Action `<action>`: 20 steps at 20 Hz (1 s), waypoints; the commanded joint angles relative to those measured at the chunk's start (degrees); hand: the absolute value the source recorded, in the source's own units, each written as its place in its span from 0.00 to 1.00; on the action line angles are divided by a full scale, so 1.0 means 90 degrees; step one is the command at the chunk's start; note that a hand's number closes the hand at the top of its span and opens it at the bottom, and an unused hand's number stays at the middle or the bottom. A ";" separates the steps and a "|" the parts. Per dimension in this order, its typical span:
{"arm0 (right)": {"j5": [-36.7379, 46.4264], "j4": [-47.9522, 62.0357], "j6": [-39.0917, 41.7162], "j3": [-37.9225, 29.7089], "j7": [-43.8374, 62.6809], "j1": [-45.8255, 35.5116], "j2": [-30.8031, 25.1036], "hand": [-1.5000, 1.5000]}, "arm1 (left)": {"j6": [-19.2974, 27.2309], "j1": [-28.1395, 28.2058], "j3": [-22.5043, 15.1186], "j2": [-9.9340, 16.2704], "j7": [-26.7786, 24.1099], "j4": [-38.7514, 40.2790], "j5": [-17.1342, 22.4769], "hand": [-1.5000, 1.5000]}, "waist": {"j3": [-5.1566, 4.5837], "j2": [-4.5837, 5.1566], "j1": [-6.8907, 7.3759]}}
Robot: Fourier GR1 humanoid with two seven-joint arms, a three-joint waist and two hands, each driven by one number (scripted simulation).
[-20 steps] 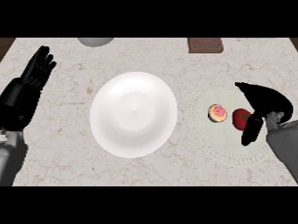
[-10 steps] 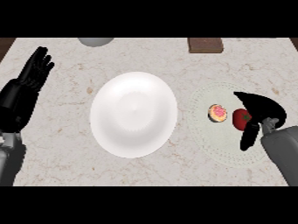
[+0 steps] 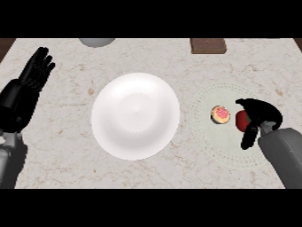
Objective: Pick the tomato from the placemat and place it in the plate
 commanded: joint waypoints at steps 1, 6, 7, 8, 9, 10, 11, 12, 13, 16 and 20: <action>0.0128 -0.0134 -0.0750 -0.0072 -0.0747 0.0013 0.0036 1.00 | -0.0144 -0.0130 0.0218 0.0134 -0.0110 0.0252 0.0058 0.50 | 0.0007 0.0007 -0.0017; 0.1028 0.0427 -0.1892 0.0078 -0.1172 -0.0079 -0.0034 1.00 | 0.0042 0.0216 0.0051 -0.0141 -0.0067 -0.0224 -0.0134 0.50 | 0.0007 0.0002 0.0024; 0.1020 0.0382 -0.2231 0.0020 -0.1739 0.0271 -0.0362 1.00 | 0.0032 0.0063 0.0018 -0.0149 0.0047 -0.0075 -0.0136 0.50 | 0.0008 0.0004 -0.0011; 0.0946 0.0261 -0.2037 -0.0121 -0.1640 0.0031 -0.0334 1.00 | -0.0034 -0.0197 0.0179 0.0063 0.0398 -0.0197 -0.0065 0.50 | 0.0007 -0.0002 -0.0009; 0.0903 0.0495 -0.2389 -0.0252 -0.2307 0.0391 -0.0732 1.00 | -0.0145 0.0375 0.0188 -0.0014 -0.0369 0.0023 -0.0122 0.50 | 0.0007 0.0008 -0.0006; 0.0831 0.0225 -0.2323 -0.0286 -0.2524 0.0508 -0.0862 1.00 | 0.0102 0.0023 -0.0115 -0.0279 0.0138 -0.0216 -0.0244 0.50 | 0.0008 -0.0004 -0.0044; 0.0703 0.0618 -0.2561 -0.0566 -0.3208 0.0561 -0.1357 1.00 | -0.0233 0.0216 0.0218 0.0003 -0.0027 -0.0216 0.0109 0.50 | 0.0011 0.0007 -0.0008; 0.0717 0.0946 -0.2873 -0.0642 -0.3508 0.0534 -0.1266 1.00 | -0.0122 0.0300 0.0059 -0.0032 0.0125 -0.0538 -0.0087 0.50 | 0.0014 0.0008 0.0034; 0.0558 0.0943 -0.2694 -0.0909 -0.3743 0.0326 -0.1665 1.00 | -0.0141 0.0063 0.0212 -0.0051 -0.0299 0.0188 -0.0100 0.50 | 0.0009 0.0027 -0.0031; 0.0646 0.0419 -0.3318 -0.1011 -0.3940 0.0810 -0.1658 1.00 | 0.0087 0.0095 -0.0046 -0.0263 0.0301 -0.0365 -0.0225 0.50 | 0.0009 -0.0014 -0.0070; 0.0254 -0.0598 -0.2736 -0.1082 -0.3939 0.0692 -0.1426 1.00 | -0.0108 0.0246 0.0169 -0.0152 -0.0011 -0.0227 -0.0159 0.50 | 0.0000 -0.0029 -0.0076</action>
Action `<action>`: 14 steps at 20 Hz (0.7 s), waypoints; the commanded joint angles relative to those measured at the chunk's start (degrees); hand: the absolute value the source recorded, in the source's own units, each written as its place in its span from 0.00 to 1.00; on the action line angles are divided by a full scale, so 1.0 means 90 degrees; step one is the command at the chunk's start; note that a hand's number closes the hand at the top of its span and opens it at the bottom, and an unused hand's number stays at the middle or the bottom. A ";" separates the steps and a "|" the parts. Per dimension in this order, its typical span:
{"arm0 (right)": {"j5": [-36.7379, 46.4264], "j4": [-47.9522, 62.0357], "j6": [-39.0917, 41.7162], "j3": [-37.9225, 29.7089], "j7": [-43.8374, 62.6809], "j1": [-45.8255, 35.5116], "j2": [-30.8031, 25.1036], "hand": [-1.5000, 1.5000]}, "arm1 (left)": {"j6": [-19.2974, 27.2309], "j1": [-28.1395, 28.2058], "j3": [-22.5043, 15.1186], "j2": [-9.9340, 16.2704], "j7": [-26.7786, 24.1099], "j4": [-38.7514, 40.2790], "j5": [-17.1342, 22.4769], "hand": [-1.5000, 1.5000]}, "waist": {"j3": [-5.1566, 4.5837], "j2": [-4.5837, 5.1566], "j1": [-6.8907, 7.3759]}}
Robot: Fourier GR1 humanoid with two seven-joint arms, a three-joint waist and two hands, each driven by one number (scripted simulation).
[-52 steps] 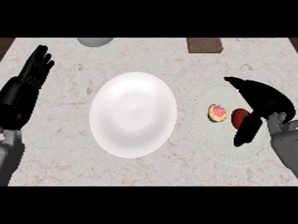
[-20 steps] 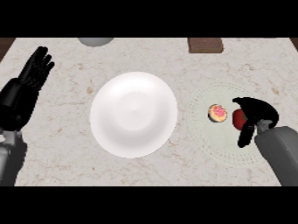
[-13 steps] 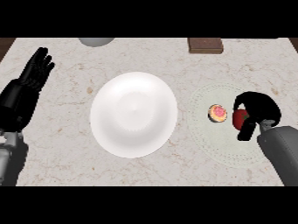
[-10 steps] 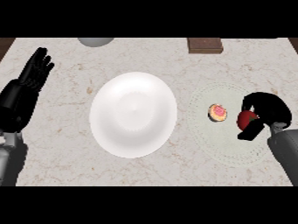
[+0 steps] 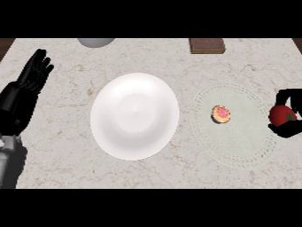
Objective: Pick the tomato from the placemat and place it in the plate
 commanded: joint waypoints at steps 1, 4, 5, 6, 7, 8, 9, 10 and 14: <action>-0.0567 -0.0544 0.0185 -0.0359 -0.0599 0.0125 -0.0052 1.00 | 0.0051 0.0139 -0.0055 -0.0073 0.0210 -0.0384 -0.0042 0.50 | 0.0003 -0.0013 0.0000; -0.1032 -0.1917 0.0571 -0.0279 -0.0481 0.0172 0.0192 1.00 | -0.0005 -0.0039 0.0224 0.0077 -0.0015 0.0117 0.0026 0.50 | -0.0009 -0.0051 -0.0142; -0.1104 -0.2057 0.0540 -0.0336 -0.0744 0.0442 0.0092 1.00 | -0.0053 0.0073 0.0095 0.0059 0.0027 -0.0064 -0.0042 0.50 | -0.0002 -0.0036 -0.0096; -0.1325 -0.2319 0.0777 -0.0279 -0.0564 0.0203 0.0333 1.00 | 0.0059 0.0174 -0.0007 -0.0046 0.0040 -0.0095 -0.0155 0.50 | -0.0004 -0.0045 -0.0081; -0.1554 -0.2547 0.0727 -0.0303 -0.0844 0.0239 0.0426 1.00 | -0.0106 -0.0086 0.0179 0.0153 0.0168 -0.0010 0.0045 0.50 | -0.0002 -0.0050 -0.0122; -0.1750 -0.2896 0.0705 -0.0269 -0.0725 0.0504 0.0711 1.00 | 0.0073 0.0202 -0.0038 -0.0134 -0.0073 -0.0054 -0.0153 0.50 | -0.0004 -0.0059 -0.0152; -0.1991 -0.3103 0.0924 -0.0361 -0.0681 0.0459 0.0696 1.00 | -0.0002 0.0147 0.0144 0.0026 0.0200 -0.0274 0.0040 0.50 | -0.0002 -0.0061 -0.0093; -0.2205 -0.3558 0.1094 -0.0357 -0.0650 0.0652 0.0720 1.00 | -0.0015 -0.0072 0.0212 0.0108 0.0279 -0.0195 0.0056 0.50 | -0.0003 -0.0065 -0.0164; -0.2650 -0.4505 0.1746 -0.0247 0.0255 0.0524 0.1015 1.00 | -0.0056 0.0086 0.0141 -0.0014 -0.0006 -0.0074 -0.0040 0.50 | -0.0004 -0.0019 -0.0055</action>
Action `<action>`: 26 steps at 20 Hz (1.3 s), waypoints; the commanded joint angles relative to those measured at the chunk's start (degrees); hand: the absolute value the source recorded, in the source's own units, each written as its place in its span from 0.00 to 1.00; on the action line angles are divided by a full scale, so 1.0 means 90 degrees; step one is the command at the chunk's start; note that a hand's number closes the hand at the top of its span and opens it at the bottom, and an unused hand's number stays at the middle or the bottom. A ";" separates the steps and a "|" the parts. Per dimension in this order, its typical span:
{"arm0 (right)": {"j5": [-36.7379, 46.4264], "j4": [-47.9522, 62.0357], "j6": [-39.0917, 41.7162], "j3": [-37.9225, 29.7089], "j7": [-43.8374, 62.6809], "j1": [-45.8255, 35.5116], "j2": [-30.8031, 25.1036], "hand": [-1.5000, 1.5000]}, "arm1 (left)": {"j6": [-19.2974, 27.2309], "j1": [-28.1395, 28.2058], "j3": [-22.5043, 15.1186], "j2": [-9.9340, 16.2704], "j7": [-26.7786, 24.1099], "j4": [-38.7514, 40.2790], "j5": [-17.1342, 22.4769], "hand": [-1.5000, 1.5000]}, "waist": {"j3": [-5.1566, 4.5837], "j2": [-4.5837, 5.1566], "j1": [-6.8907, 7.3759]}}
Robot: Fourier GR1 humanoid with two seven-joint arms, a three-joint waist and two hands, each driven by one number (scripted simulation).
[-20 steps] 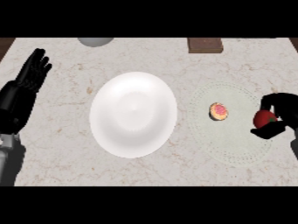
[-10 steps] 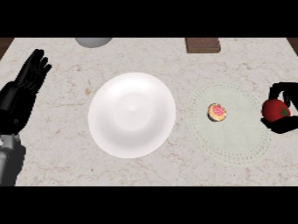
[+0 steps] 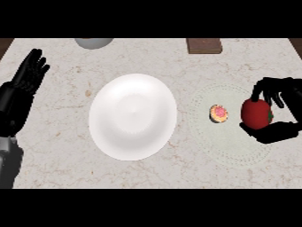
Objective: Pick the tomato from the placemat and place it in the plate
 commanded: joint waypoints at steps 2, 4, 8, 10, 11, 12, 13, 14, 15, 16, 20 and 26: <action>-0.0434 -0.1293 0.0688 0.0391 0.1272 -0.0631 0.0554 1.00 | -0.0014 -0.0434 -0.0031 -0.0030 0.0036 0.0357 -0.0075 0.50 | -0.0003 0.0034 0.0055; -0.0327 -0.1693 0.0806 0.0652 0.1475 -0.0310 0.0709 1.00 | -0.0071 -0.0464 -0.0013 -0.0058 0.0166 0.0148 0.0026 0.50 | 0.0002 0.0030 0.0066; -0.0095 -0.1073 0.0858 0.0951 0.2289 -0.1471 0.1381 1.00 | -0.0151 -0.0049 0.0007 -0.0081 -0.0241 0.0154 -0.0108 0.50 | 0.0001 0.0049 0.0170; 0.0350 -0.0911 0.0418 0.1501 0.2457 -0.1537 0.2007 1.00 | -0.0298 0.0072 0.0074 -0.0066 -0.0439 0.0259 -0.0008 0.50 | -0.0001 0.0057 0.0201; 0.0220 -0.0855 0.0554 0.1486 0.2732 -0.1688 0.2181 1.00 | -0.0176 -0.0148 0.0075 -0.0101 0.0125 -0.0124 0.0094 0.50 | 0.0002 0.0045 0.0193; 0.0495 -0.0626 0.0308 0.1677 0.2677 -0.1784 0.2427 1.00 | -0.0168 -0.0325 0.0037 -0.0101 -0.0147 0.0335 -0.0103 0.50 | 0.0002 0.0058 0.0159; 0.0553 -0.0417 0.0271 0.1771 0.2864 -0.1948 0.2666 1.00 | -0.0051 -0.0112 -0.0042 -0.0275 -0.0333 0.0297 -0.0193 0.50 | 0.0002 0.0058 0.0174; 0.0570 -0.0330 0.0197 0.1828 0.2875 -0.1892 0.2846 1.00 | -0.0039 -0.0428 -0.0053 -0.0227 0.0014 0.0156 -0.0155 0.50 | 0.0004 0.0053 0.0155; 0.0660 0.0161 0.0196 0.1907 0.2725 -0.2141 0.2943 1.00 | 0.0033 -0.0291 -0.0134 -0.0254 -0.0304 0.0325 -0.0422 0.50 | 0.0003 0.0064 0.0173; 0.0699 0.0412 0.0207 0.1740 0.2793 -0.2347 0.3014 1.00 | -0.0059 -0.0322 -0.0071 -0.0270 0.0077 0.0128 -0.0165 0.50 | 0.0005 0.0056 0.0169; 0.0854 0.1735 -0.0630 0.2117 0.2657 -0.2838 0.3157 1.00 | -0.0082 -0.0005 -0.0177 -0.0393 -0.0260 0.0110 -0.0304 0.50 | 0.0004 0.0070 0.0226; 0.0561 0.3673 -0.1594 0.2638 0.2720 -0.3956 0.3171 1.00 | -0.0169 0.0032 -0.0198 -0.0374 -0.0102 -0.0085 -0.0283 0.50 | 0.0003 0.0085 0.0340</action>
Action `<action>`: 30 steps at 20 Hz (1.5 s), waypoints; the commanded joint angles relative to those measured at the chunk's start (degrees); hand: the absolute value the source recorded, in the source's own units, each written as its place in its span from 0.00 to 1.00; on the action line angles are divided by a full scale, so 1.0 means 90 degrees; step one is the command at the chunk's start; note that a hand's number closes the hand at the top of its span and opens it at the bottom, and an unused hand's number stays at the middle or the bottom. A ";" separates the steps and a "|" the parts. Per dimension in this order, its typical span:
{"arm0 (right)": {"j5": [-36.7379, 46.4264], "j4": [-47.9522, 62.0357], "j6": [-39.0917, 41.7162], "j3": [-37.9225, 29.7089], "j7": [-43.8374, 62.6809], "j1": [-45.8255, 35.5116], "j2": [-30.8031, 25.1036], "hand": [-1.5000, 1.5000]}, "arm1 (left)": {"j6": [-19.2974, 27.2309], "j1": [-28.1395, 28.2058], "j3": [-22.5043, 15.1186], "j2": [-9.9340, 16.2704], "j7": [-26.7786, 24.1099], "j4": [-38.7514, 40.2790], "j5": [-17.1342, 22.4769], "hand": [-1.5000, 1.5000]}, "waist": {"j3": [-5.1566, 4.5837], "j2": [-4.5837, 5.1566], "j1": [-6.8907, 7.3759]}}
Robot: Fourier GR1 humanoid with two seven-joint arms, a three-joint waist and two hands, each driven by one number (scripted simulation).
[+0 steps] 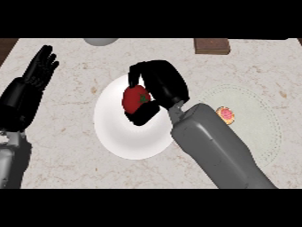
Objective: Pick the tomato from the placemat and place it in the plate
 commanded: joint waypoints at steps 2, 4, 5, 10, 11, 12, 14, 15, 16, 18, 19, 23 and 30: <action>-0.0350 0.1754 -0.1281 0.0903 -0.0289 -0.0605 0.0066 1.00 | -0.0029 -0.0360 0.0105 0.0034 -0.0001 0.0310 0.0016 0.50 | -0.0001 0.0042 0.0105; -0.0455 0.2075 -0.1167 0.1174 -0.0089 -0.0966 0.0067 1.00 | 0.0192 -0.0530 -0.0183 -0.0280 0.0009 0.0486 -0.0220 0.50 | -0.0001 0.0037 0.0058; -0.0907 0.2379 -0.1221 0.1182 -0.0323 -0.0973 0.0068 1.00 | -0.0064 -0.0003 -0.0044 -0.0032 -0.0177 0.0069 -0.0111 0.50 | -0.0001 0.0028 0.0130; -0.2186 0.3089 -0.2140 0.1601 -0.0197 -0.1235 0.0069 0.00 | -0.0039 -0.0346 -0.0073 -0.0099 -0.0365 0.0494 -0.0208 0.50 | -0.0001 0.0080 0.0279; -0.2503 0.2786 -0.2214 0.1930 0.0083 -0.1174 0.0069 0.00 | -0.0069 -0.0057 -0.0190 -0.0167 -0.0177 -0.0011 -0.0146 0.50 | 0.0001 0.0045 0.0314; -0.2687 0.3003 -0.2158 0.1844 -0.0518 -0.1065 0.0069 0.00 | 0.0295 -0.0370 -0.0375 -0.0416 0.0154 0.0049 -0.0385 0.50 | 0.0005 0.0065 0.0285; -0.3126 0.3110 -0.2437 0.1942 -0.0835 -0.0992 0.0069 0.00 | -0.0118 -0.0552 -0.0126 -0.0140 0.0059 0.0294 -0.0041 0.50 | 0.0004 0.0104 0.0380; -0.3427 0.2944 -0.2458 0.2004 -0.0735 -0.1171 0.0069 0.00 | -0.0189 -0.0550 -0.0071 -0.0060 -0.0190 0.0465 -0.0073 0.50 | 0.0002 0.0109 0.0405; -0.3588 0.2706 -0.2726 0.2138 -0.0713 -0.1122 0.0069 0.00 | -0.0234 -0.0156 -0.0123 -0.0152 -0.0491 0.0398 -0.0065 0.50 | 0.0000 0.0086 0.0405; -0.3772 0.2913 -0.2933 0.1806 -0.1393 -0.1163 0.0069 0.00 | -0.0107 -0.0520 -0.0046 -0.0133 -0.0116 0.0429 -0.0061 0.50 | 0.0005 0.0072 0.0256; -0.3986 0.2683 -0.3308 0.1880 -0.1254 -0.1172 0.0069 0.00 | -0.0156 -0.0285 -0.0165 -0.0231 -0.0234 0.0354 -0.0063 0.50 | 0.0004 0.0074 0.0357; -0.4697 0.2513 -0.3358 0.1416 -0.1758 -0.1072 0.0069 0.00 | -0.0082 -0.0096 -0.0057 -0.0172 -0.0093 0.0177 -0.0077 0.50 | 0.0006 0.0024 0.0161; -0.5364 0.2962 -0.2800 0.0326 -0.2654 -0.0942 -0.0101 0.00 | -0.0059 -0.0075 0.0168 -0.0008 0.0080 -0.0021 -0.0056 0.50 | 0.0005 -0.0008 -0.0071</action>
